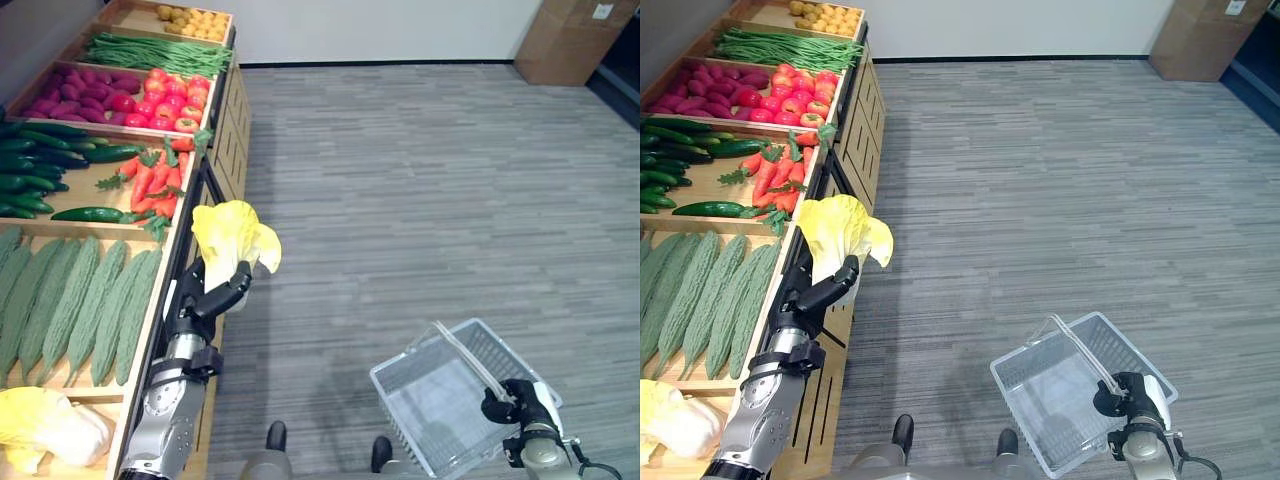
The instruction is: Get the vegetables into the basket
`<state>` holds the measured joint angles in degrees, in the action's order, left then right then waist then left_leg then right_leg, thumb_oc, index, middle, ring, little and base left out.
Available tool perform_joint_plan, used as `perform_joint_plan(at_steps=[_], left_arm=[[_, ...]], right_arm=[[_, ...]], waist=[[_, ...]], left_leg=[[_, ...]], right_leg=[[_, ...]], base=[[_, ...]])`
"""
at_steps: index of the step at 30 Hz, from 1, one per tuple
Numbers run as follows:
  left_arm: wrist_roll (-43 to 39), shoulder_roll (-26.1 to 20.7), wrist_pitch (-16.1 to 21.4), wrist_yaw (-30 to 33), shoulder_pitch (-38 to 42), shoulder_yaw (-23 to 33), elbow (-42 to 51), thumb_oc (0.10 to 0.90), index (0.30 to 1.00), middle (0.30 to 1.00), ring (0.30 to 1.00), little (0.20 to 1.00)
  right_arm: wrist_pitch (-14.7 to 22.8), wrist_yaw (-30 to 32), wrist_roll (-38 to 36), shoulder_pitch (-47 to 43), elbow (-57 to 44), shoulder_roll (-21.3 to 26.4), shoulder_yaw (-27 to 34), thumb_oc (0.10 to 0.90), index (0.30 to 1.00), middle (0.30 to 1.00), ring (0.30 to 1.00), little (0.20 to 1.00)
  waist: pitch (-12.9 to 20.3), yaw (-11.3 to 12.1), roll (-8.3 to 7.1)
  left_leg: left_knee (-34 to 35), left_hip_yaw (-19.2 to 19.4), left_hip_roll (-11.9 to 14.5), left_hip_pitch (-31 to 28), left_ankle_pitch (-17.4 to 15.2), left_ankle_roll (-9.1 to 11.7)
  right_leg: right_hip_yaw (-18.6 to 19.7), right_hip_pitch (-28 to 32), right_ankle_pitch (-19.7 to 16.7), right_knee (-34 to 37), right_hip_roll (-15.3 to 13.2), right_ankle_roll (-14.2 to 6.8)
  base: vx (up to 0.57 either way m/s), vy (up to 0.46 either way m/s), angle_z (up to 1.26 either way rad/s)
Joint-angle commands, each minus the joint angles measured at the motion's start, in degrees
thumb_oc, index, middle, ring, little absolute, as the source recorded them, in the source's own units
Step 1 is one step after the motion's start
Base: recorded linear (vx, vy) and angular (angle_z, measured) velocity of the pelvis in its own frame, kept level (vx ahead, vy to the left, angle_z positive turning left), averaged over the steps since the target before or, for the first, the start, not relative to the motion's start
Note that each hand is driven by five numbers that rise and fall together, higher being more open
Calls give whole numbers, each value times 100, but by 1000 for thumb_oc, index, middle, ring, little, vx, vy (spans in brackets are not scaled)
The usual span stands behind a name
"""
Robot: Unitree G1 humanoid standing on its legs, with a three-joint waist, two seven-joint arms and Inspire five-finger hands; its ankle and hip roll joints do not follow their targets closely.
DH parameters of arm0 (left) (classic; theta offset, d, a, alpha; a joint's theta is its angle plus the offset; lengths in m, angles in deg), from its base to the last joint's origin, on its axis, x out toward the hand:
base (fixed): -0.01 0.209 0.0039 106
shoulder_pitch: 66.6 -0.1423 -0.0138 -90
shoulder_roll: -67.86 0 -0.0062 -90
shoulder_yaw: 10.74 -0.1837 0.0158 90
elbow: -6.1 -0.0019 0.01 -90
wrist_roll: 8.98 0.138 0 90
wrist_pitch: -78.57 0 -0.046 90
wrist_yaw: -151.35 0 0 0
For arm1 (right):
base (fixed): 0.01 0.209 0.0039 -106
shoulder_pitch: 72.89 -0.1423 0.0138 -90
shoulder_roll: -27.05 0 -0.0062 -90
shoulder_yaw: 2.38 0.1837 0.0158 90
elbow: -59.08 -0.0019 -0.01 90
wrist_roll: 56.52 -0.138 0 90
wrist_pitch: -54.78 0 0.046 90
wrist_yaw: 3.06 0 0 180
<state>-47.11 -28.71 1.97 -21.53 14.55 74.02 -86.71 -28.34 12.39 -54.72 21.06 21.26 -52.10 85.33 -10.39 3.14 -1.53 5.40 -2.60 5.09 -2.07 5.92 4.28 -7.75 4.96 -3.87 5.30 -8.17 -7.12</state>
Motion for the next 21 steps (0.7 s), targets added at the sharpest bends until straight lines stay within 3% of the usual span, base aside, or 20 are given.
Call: perform_joint_plan(at_steps=[1, 4, 6, 8, 10, 12, 15, 18, 20, 21], left_arm=[[435, -88, 586, -99, 563, 291, 517, 400, 300, 300, 300, 300], [509, -119, 593, -72, 584, 309, 486, 400, 300, 300, 300, 300], [708, -266, 632, -44, 759, 229, 592, 400, 300, 300, 300, 300], [786, -340, 629, -32, 847, 181, 619, 400, 300, 300, 300, 300], [850, -415, 623, -24, 1026, 94, 650, 400, 300, 300, 300, 300], [886, -440, 631, -29, 1088, 43, 636, 400, 300, 300, 300, 300], [864, -467, 664, -15, 1113, 40, 683, 400, 300, 300, 300, 300], [851, -399, 664, 21, 1123, 68, 571, 400, 300, 300, 300, 300], [854, -363, 672, 9, 1121, 59, 558, 400, 300, 300, 300, 300], [859, -361, 658, 12, 1122, 43, 538, 400, 300, 300, 300, 300]], right_arm=[[385, 276, -41, -491, -283, 678, 27, 400, 300, 300, 300, 300], [369, 300, -10, -522, -437, 620, 45, 400, 300, 300, 300, 300], [307, 266, 11, -651, -455, 524, 20, 400, 300, 300, 300, 300], [288, 227, 31, -673, -413, 497, 7, 400, 300, 300, 300, 300], [294, 205, -30, -712, -294, 464, 14, 400, 300, 300, 300, 300], [295, 189, -69, -693, -262, 433, 17, 400, 300, 300, 300, 300], [295, 208, -121, -748, -366, 471, 48, 400, 300, 300, 300, 300], [281, 235, -52, -718, -602, 492, 69, 400, 300, 300, 300, 300], [280, 223, -58, -658, -609, 508, 121, 400, 300, 300, 300, 300], [279, 204, -64, -604, -572, 525, 146, 400, 300, 300, 300, 300]], waist=[[190, 5, -148], [165, 20, -194], [113, 67, -241], [81, 64, -262], [-33, 29, -221], [-87, -8, -204], [-214, -64, -179], [-277, -196, -210], [-258, -225, -224], [-212, -230, -231]], left_leg=[[-40, 295, 41, -133, -316, 146], [-183, 377, -46, -105, -459, 45], [-488, 549, -250, 8, -733, -159], [-370, 590, -363, -103, -773, -293], [-367, 554, -424, -215, -845, -392], [-401, 466, -459, -301, -909, -414], [-500, 405, -562, -489, -1155, -371], [-792, 272, -559, -657, -1461, -220], [-905, 218, -529, -737, -1592, -160], [-920, 146, -504, -816, -1644, -102]], right_leg=[[-170, 216, 303, -30, -138, -324], [-82, 139, 253, -109, -244, -400], [89, -214, 137, -694, -496, -608], [191, -546, -131, -1333, -601, -759], [287, -864, -342, -2173, -624, -784], [398, -1061, -420, -2360, -575, -744], [144, -1361, -660, -1541, -751, -701], [208, -1549, -854, -773, -835, -788], [204, -1587, -891, -741, -825, -788], [168, -1522, -743, -757, -818, -784]], base=[[31, 46, 0], [30, 117, -13], [76, 356, -37], [81, 321, -43], [77, 251, -21], [161, 146, 8], [255, 2, 8], [313, -177, 17], [273, -216, 47], [220, -191, 56]])
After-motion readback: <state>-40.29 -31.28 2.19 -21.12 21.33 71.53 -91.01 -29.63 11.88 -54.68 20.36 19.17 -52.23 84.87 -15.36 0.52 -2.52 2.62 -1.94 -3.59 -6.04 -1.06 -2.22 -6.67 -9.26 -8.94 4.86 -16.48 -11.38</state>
